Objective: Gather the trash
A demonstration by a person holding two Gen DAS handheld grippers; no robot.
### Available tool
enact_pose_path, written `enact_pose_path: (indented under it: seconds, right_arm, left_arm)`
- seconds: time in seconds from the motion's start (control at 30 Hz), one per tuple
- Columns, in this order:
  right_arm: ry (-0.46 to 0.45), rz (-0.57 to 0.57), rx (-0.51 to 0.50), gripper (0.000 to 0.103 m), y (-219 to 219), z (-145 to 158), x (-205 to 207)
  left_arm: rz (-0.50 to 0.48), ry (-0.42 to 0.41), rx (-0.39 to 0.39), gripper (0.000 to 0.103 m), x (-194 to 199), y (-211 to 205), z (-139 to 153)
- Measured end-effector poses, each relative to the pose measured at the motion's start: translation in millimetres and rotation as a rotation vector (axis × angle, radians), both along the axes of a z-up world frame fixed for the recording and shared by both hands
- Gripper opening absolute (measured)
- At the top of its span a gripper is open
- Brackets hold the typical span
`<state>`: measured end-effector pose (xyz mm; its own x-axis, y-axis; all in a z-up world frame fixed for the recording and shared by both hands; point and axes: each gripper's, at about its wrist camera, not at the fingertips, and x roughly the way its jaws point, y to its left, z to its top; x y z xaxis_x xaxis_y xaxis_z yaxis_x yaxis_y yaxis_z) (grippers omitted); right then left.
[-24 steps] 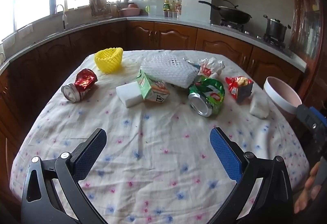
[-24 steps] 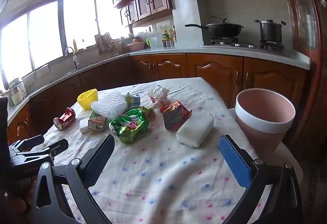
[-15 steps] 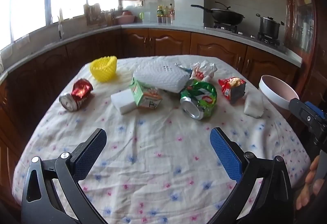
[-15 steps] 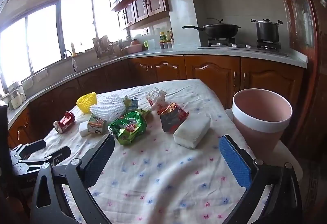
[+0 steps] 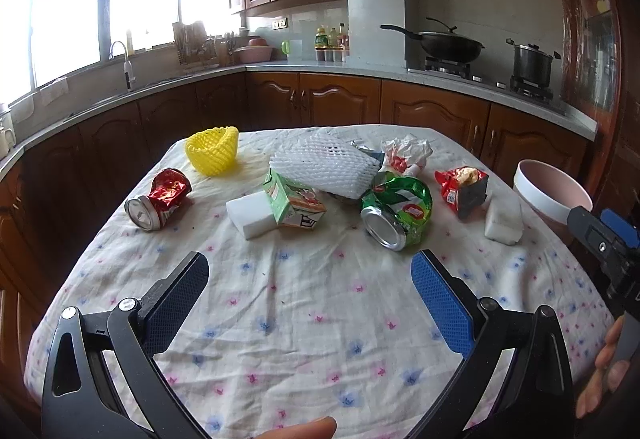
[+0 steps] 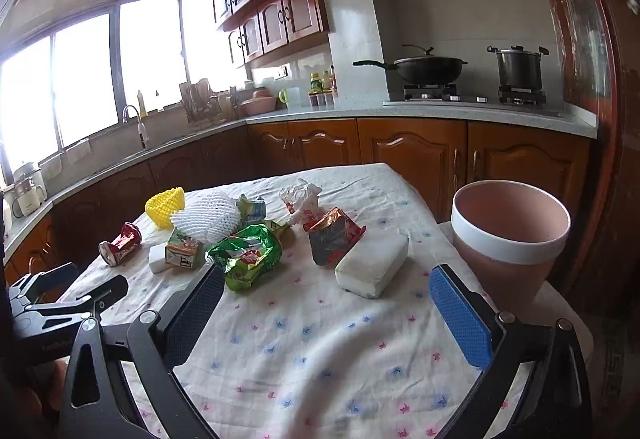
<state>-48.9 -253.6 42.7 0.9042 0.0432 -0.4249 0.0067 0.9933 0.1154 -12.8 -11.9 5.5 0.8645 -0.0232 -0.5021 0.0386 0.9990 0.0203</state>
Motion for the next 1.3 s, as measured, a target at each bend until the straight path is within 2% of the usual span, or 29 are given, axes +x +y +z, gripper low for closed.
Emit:
enact_pose_path:
  seconds: [0.53, 1.3]
  right_arm:
    - [-0.039, 0.005, -0.013, 0.103, 6, -1, -3]
    - [-0.028, 0.014, -0.011, 0.103, 10, -4, -1]
  left_arm:
    - [0.000, -0.059, -0.012, 0.103, -12, 0, 9]
    - [0.001, -0.068, -0.016, 0.103, -14, 2, 11]
